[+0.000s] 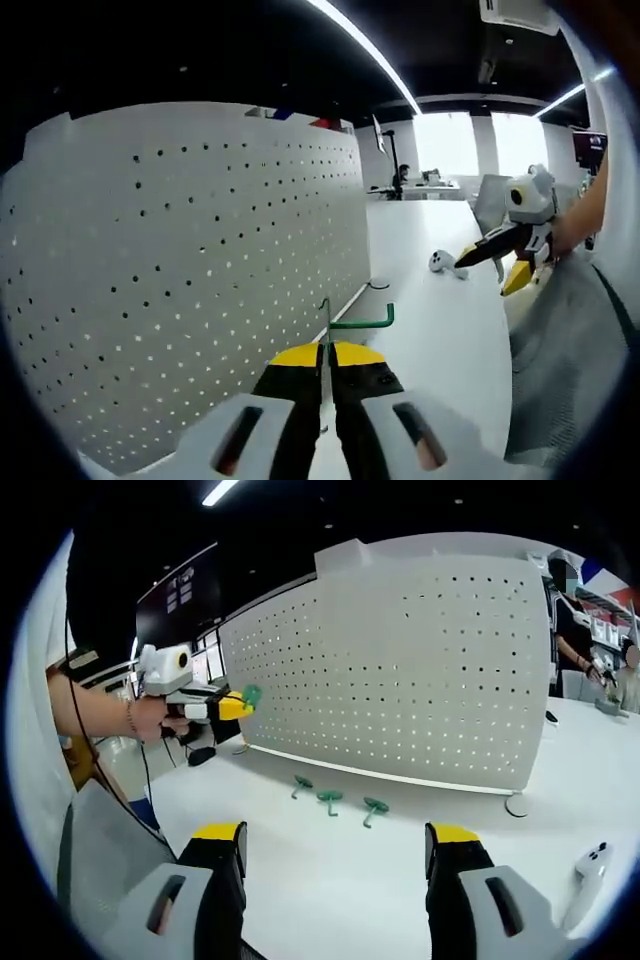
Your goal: Insert the hook assembly into the mounting plate slot until the hook locks in place.
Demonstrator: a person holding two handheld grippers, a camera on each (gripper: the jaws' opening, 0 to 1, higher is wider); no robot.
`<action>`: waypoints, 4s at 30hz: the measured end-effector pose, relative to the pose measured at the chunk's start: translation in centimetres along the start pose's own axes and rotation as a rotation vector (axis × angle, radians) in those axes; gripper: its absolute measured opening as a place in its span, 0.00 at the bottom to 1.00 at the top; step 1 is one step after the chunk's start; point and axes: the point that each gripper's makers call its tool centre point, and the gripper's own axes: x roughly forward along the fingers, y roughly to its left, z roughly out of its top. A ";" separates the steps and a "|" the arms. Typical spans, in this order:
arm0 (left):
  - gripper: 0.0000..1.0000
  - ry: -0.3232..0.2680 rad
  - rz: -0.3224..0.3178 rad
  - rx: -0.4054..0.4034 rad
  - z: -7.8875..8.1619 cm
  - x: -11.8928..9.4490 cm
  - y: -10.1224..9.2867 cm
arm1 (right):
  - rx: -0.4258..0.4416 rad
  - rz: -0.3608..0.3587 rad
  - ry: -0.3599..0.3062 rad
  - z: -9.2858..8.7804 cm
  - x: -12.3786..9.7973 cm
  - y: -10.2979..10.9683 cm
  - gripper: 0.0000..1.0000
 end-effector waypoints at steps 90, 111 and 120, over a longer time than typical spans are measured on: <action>0.02 -0.177 0.051 -0.100 3.6 -0.8 -3.6 | 0.048 0.325 -0.339 10.0 4.1 8.7 0.51; 0.02 -0.175 0.126 -0.067 4.3 -1.0 -3.1 | 0.109 0.362 -0.362 11.5 6.6 9.7 0.45; 0.02 -0.176 0.136 -0.071 4.3 -1.1 -3.0 | 0.136 0.369 -0.359 11.8 8.0 10.3 0.43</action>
